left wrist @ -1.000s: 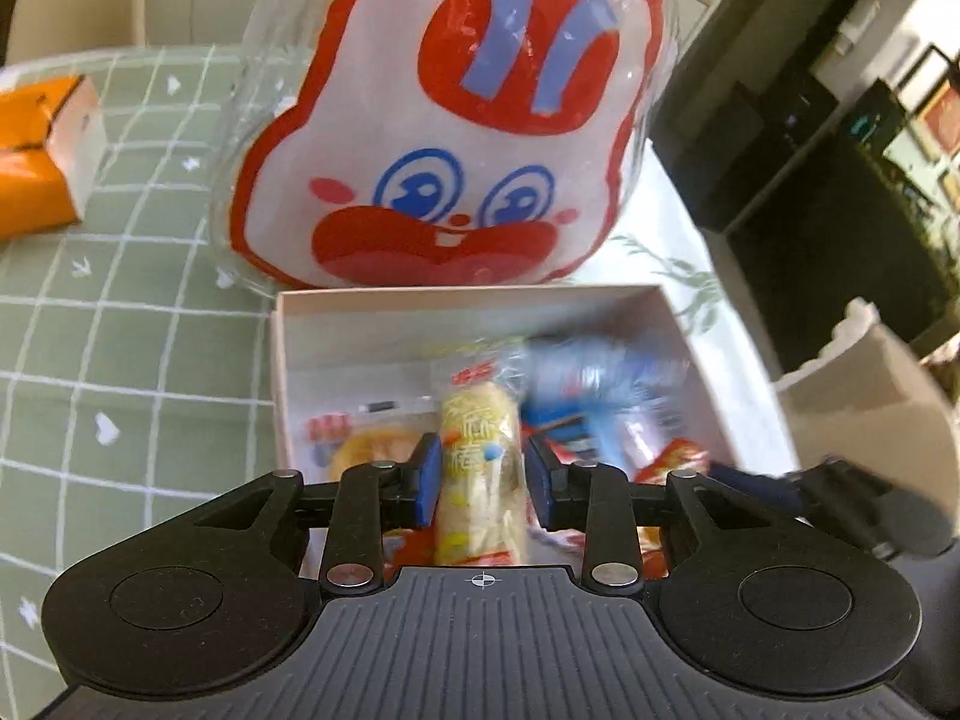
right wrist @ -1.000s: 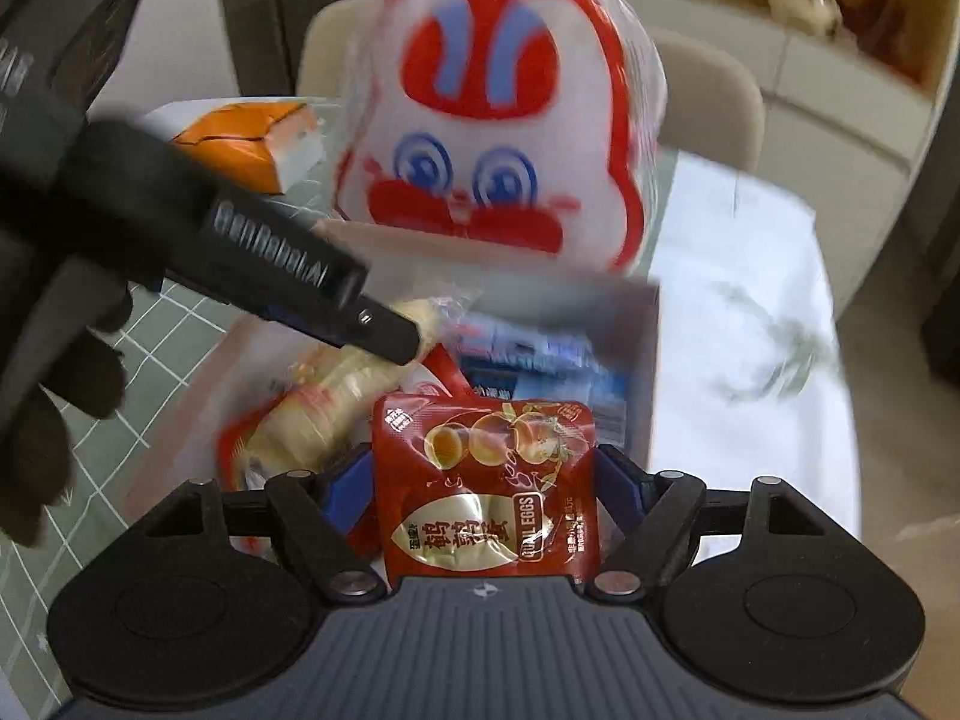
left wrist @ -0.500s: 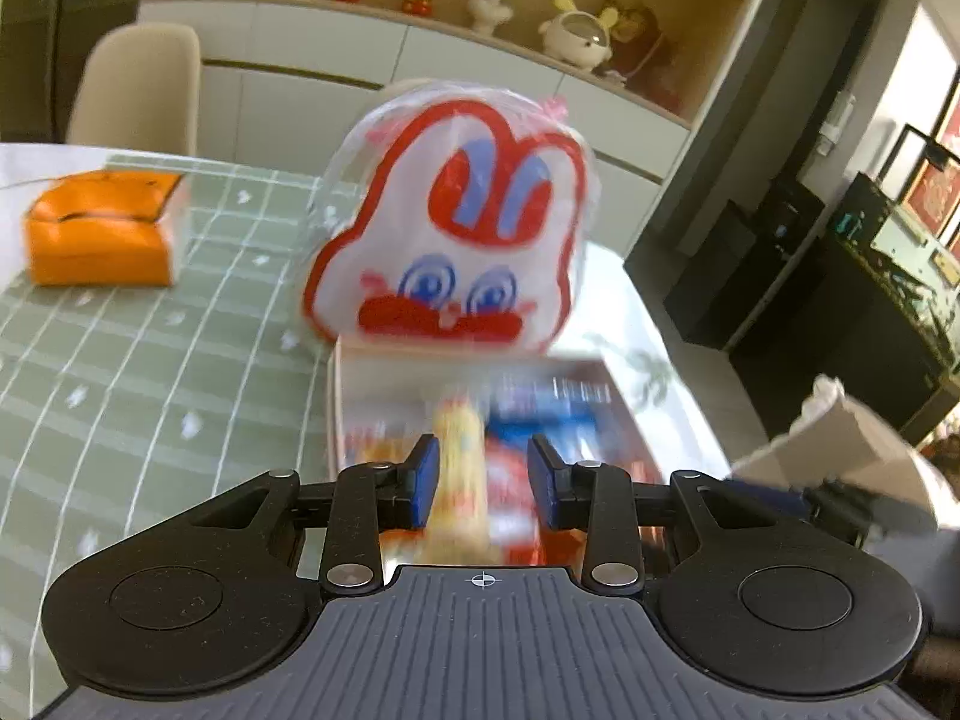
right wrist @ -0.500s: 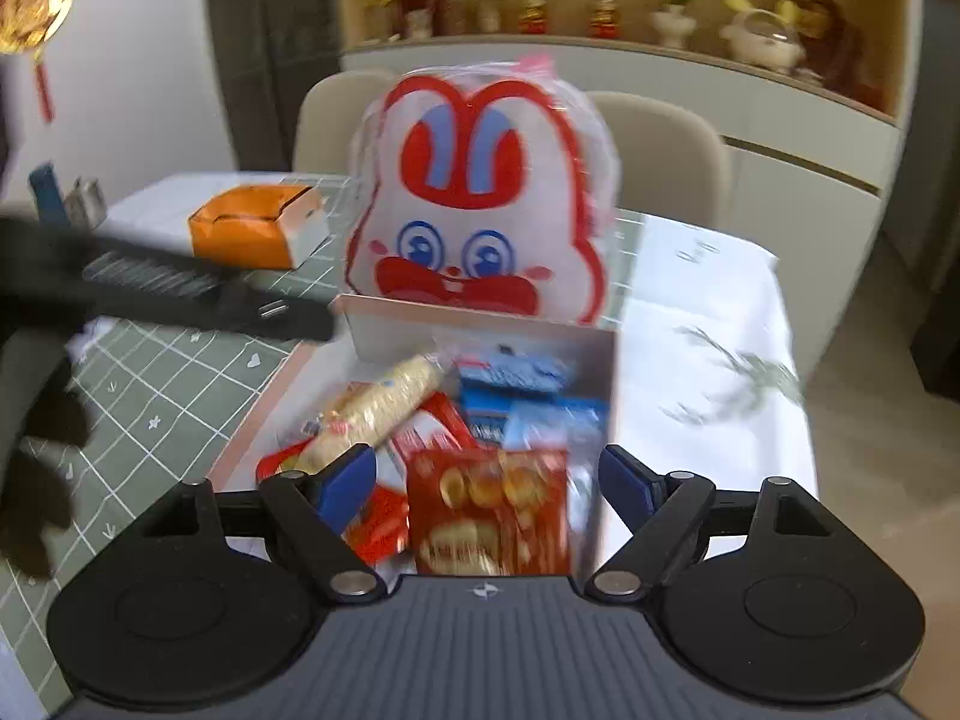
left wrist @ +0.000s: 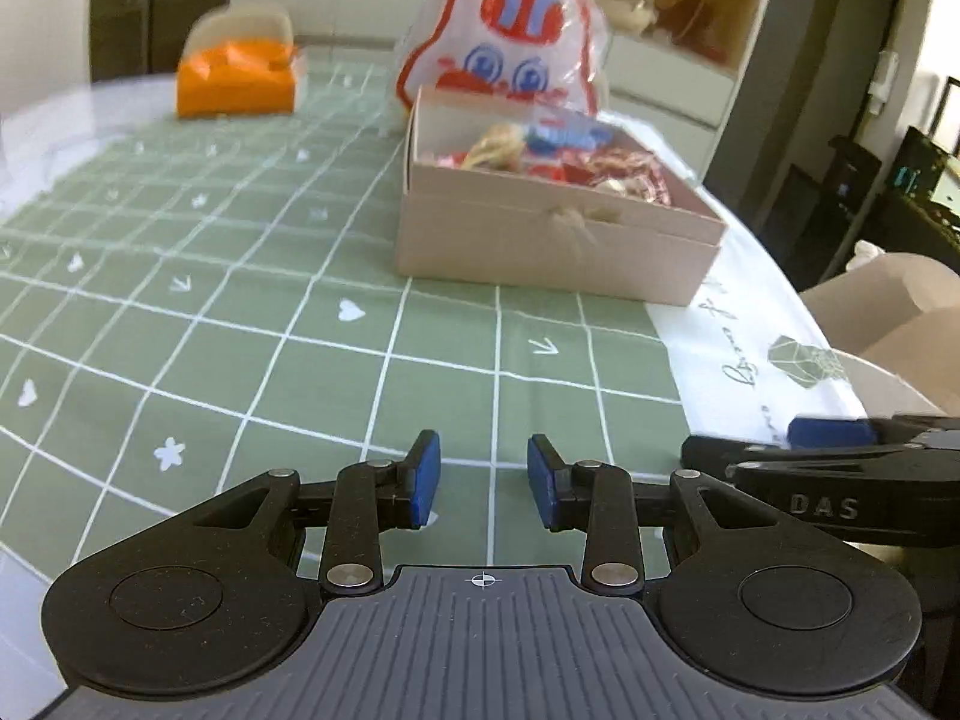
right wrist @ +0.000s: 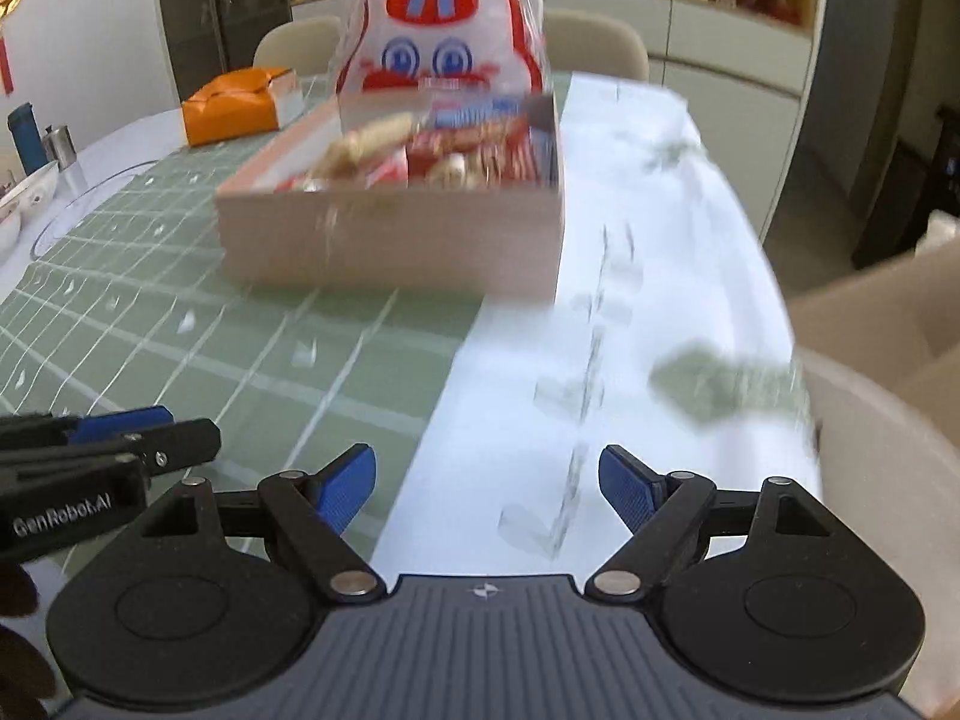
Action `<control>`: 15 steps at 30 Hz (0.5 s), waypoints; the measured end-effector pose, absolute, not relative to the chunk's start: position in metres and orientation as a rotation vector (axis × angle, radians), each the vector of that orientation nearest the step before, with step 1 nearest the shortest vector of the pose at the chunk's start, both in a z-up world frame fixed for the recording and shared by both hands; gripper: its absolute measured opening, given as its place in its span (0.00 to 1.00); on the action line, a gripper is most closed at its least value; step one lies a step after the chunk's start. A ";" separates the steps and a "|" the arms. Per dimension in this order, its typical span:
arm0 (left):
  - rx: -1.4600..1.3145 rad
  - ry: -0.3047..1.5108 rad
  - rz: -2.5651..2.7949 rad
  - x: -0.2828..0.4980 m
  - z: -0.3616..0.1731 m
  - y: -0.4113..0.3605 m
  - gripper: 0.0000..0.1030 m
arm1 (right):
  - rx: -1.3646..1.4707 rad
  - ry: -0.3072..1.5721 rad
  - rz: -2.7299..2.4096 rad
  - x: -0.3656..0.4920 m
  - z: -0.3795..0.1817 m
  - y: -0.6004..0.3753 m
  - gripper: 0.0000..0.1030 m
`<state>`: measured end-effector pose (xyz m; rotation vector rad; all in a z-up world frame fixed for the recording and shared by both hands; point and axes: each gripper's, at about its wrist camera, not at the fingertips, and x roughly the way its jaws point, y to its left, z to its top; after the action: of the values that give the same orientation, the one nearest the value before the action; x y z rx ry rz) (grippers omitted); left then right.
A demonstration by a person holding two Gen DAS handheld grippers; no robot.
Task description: Organize snacks
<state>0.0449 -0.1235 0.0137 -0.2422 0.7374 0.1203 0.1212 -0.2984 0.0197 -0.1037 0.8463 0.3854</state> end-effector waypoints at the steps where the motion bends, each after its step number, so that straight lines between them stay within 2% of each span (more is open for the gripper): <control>1: -0.226 0.725 0.125 0.043 0.013 -0.126 0.35 | -0.094 0.824 0.380 0.117 0.017 -0.300 0.81; 7: -0.090 0.658 0.173 0.034 0.005 -0.149 0.36 | -0.130 0.723 0.335 0.098 0.007 -0.299 0.87; 15: -0.055 0.652 0.197 0.032 0.004 -0.156 0.36 | -0.115 0.732 0.346 0.104 0.005 -0.302 0.96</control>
<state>0.0319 -0.1560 0.0044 -0.0552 0.6522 0.1971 0.1041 -0.3016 0.0048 -0.1146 0.7320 0.3464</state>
